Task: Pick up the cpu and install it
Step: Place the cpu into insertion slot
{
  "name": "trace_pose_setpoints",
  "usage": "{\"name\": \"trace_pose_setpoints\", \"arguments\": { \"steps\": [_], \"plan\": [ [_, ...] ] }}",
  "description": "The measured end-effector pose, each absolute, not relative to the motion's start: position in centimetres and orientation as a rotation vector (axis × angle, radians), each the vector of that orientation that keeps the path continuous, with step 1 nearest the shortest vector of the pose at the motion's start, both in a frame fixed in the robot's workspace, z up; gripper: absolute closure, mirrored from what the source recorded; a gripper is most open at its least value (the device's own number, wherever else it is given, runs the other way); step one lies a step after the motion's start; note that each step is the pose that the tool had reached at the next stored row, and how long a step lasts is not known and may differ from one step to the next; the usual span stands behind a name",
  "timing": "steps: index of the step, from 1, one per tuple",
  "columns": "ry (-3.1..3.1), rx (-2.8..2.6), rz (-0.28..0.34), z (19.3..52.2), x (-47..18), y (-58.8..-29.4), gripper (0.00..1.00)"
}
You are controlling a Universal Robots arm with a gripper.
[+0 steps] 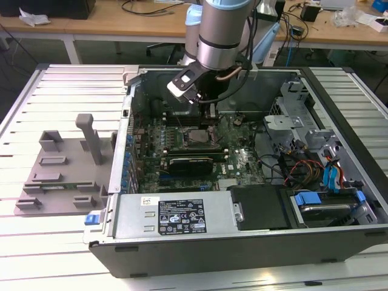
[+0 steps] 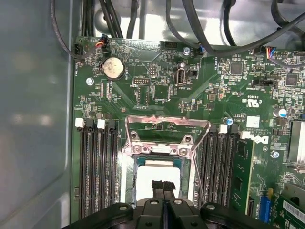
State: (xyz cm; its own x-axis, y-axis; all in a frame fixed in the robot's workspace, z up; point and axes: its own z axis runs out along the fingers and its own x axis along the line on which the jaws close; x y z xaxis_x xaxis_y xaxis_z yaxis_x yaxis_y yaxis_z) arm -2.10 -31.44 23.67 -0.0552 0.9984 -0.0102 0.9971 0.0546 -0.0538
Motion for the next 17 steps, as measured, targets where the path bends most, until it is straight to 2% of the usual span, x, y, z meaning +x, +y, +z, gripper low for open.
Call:
{"name": "trace_pose_setpoints", "arguments": {
  "steps": [17],
  "plan": [
    [-2.26, -2.139, 0.073, 27.8, -2.1, -31.4, 0.89]
  ]
}}
